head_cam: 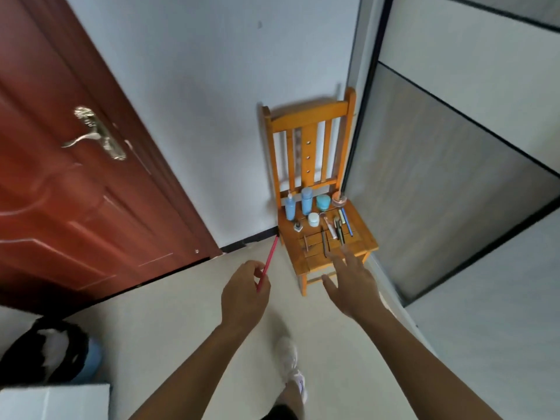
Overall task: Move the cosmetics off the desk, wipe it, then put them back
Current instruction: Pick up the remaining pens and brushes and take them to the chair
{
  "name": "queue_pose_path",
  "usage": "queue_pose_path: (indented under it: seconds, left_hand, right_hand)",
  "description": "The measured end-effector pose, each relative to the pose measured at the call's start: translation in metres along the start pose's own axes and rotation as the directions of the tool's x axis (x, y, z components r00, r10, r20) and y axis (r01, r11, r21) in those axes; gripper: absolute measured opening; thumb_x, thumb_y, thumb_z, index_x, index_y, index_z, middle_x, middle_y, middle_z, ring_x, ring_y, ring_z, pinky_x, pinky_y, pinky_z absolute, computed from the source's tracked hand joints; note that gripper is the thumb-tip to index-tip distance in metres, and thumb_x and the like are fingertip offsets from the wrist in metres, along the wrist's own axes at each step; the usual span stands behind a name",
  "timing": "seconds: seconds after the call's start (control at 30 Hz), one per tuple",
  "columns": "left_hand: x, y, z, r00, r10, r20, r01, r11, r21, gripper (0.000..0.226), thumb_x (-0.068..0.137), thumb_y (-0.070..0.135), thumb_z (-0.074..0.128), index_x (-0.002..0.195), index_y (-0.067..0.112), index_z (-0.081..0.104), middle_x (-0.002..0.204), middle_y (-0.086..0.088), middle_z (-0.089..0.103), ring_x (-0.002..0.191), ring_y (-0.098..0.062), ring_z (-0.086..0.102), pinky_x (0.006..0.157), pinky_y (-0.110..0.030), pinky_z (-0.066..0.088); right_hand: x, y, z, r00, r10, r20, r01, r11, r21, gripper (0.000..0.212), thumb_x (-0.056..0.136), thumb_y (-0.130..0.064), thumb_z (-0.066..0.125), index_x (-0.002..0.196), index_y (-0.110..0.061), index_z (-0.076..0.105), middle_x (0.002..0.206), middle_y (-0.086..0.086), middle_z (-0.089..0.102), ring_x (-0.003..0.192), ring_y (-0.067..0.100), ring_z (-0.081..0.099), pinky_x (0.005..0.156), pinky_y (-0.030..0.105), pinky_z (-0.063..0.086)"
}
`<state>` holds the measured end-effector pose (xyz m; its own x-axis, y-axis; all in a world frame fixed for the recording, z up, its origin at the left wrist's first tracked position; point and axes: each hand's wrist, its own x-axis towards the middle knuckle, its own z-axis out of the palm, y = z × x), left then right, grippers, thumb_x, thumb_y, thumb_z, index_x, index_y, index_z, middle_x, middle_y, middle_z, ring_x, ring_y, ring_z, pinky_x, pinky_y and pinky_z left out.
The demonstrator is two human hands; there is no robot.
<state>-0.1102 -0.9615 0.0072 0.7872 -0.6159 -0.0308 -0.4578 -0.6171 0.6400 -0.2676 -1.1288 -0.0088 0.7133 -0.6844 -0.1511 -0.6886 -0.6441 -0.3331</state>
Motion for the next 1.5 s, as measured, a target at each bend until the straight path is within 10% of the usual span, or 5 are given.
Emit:
queue_pose_path:
  seconds: [0.5,1.07,1.37,1.5]
  left_hand:
    - [0.241,0.014,0.163,0.961,-0.095,0.258,0.071,0.992,0.099,0.006,0.099,0.028,0.054,0.095,0.026,0.057,0.085,0.007,0.06,0.073,-0.009,0.059,0.063,-0.011,0.041]
    - [0.314,-0.099,0.463,0.93,-0.335,0.153,0.324,0.942,0.09,0.012,0.098,0.022,0.058,0.106,0.021,0.067,0.105,0.003,0.065,0.089,-0.008,0.058,0.074,-0.01,0.036]
    - [0.313,-0.095,0.445,0.97,-0.205,0.134,0.183,0.97,0.16,0.025,0.1,0.035,0.053,0.116,0.022,0.067,0.112,0.001,0.064,0.093,-0.01,0.056,0.078,-0.022,0.05]
    - [0.298,-0.074,0.378,0.992,-0.104,0.071,0.084,0.966,0.245,0.035,0.104,0.044,0.041,0.125,0.023,0.06,0.138,-0.005,0.057,0.123,-0.027,0.052,0.1,-0.045,0.049]
  right_hand:
    - [0.23,0.092,0.03,0.954,0.168,0.247,-0.149,0.984,-0.097,0.061,0.101,-0.049,0.046,0.154,-0.022,0.03,0.163,0.01,0.024,0.148,0.029,0.026,0.112,0.044,0.036]
    - [0.337,0.234,0.312,0.952,-0.017,0.305,0.052,0.993,-0.108,0.065,0.097,-0.057,0.048,0.152,-0.025,0.035,0.165,0.014,0.017,0.152,0.037,0.017,0.116,0.054,0.032]
    - [0.337,0.233,0.311,0.964,-0.009,0.265,0.041,0.993,-0.114,0.07,0.097,-0.066,0.041,0.154,-0.028,0.031,0.166,0.012,0.016,0.152,0.039,0.014,0.116,0.057,0.028]
    - [0.339,0.215,0.246,0.986,-0.074,0.147,0.087,0.993,-0.081,0.064,0.098,-0.062,0.04,0.153,-0.028,0.035,0.165,0.012,0.018,0.152,0.04,0.015,0.115,0.06,0.03]
